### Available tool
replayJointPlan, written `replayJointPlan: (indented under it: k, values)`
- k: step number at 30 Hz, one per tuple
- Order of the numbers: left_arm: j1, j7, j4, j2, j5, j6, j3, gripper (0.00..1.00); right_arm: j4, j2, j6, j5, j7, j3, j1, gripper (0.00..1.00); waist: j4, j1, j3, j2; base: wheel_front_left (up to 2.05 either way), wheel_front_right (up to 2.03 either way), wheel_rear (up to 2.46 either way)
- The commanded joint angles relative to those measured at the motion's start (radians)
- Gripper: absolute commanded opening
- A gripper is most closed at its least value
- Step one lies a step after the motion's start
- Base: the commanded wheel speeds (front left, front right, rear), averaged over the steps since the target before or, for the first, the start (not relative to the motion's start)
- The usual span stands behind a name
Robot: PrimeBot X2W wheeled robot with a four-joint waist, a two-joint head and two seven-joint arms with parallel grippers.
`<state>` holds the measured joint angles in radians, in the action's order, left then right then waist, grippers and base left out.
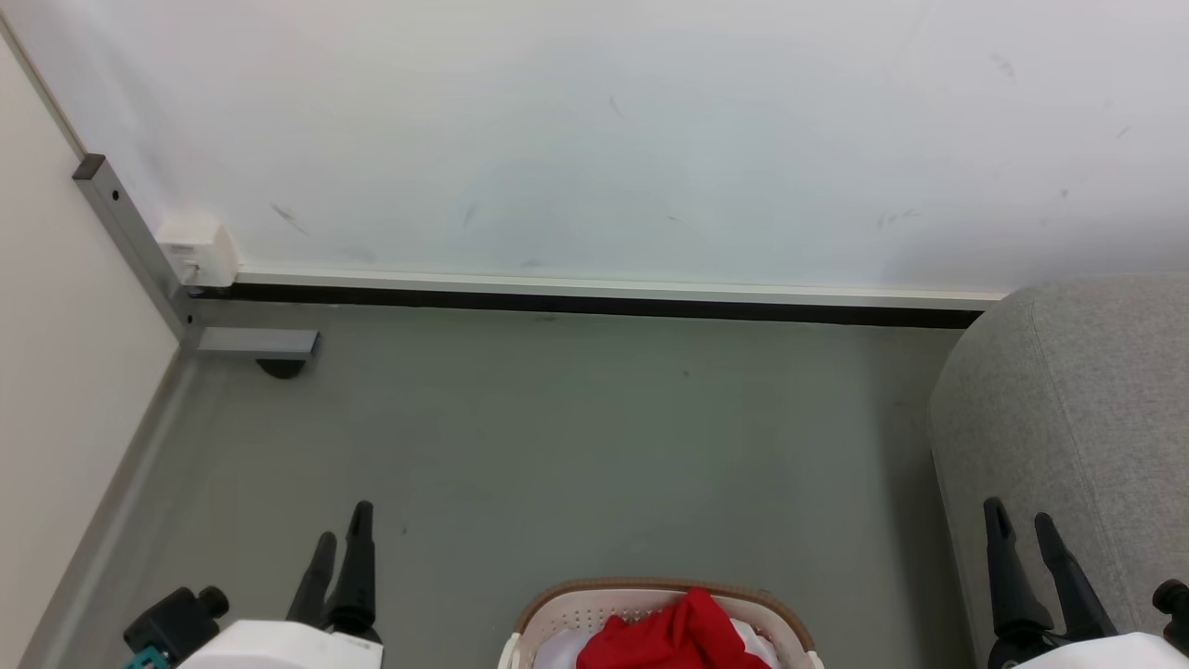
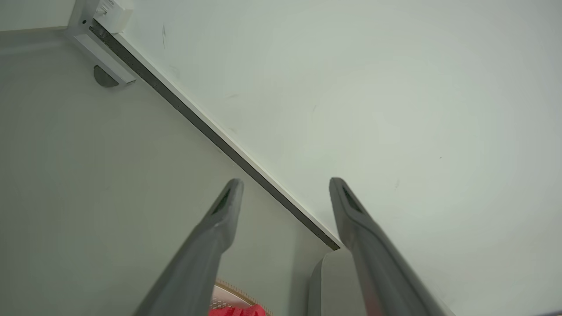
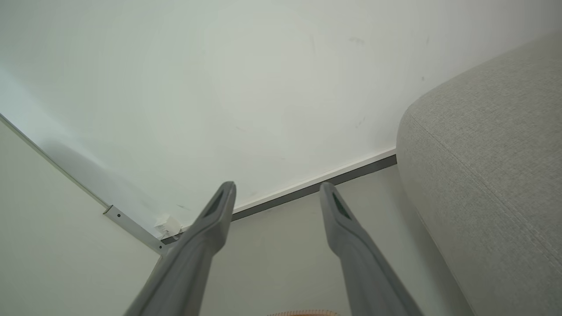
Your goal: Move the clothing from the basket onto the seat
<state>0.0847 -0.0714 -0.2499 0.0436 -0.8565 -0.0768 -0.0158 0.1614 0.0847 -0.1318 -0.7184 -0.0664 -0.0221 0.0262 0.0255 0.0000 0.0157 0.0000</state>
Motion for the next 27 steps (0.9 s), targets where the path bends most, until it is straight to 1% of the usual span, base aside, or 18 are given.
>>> replayJointPlan:
  k: [1, 15, 22, 27]
  values:
    - [0.011, -0.007, 0.015, 0.01, 0.045, 0.004, -0.002, 1.0, -0.018, 0.008, 0.001, 0.041, -0.012, -0.001, 0.003, 1.0, 0.0, 0.0, 0.0, 0.0, 0.0, 0.0, 0.0]
    - [0.002, -0.052, 0.011, 0.014, 0.237, 0.009, -0.016, 1.0, -0.032, 0.007, 0.001, 0.235, -0.055, -0.018, -0.018, 1.0, 0.002, 0.0, -0.003, 0.0, 0.0, 0.0, 0.0]
    - [-0.003, -0.07, 0.019, 0.019, 0.326, 0.016, -0.026, 1.0, -0.037, 0.005, 0.001, 0.31, -0.075, -0.019, -0.027, 1.0, 0.002, 0.0, -0.007, 0.0, 0.0, 0.0, 0.0]
    - [-0.008, -0.081, 0.022, 0.022, 0.37, 0.018, -0.032, 1.0, -0.039, 0.007, 0.001, 0.356, -0.086, -0.018, -0.036, 1.0, 0.003, 0.0, -0.01, 0.0, 0.0, 0.0, 0.0]
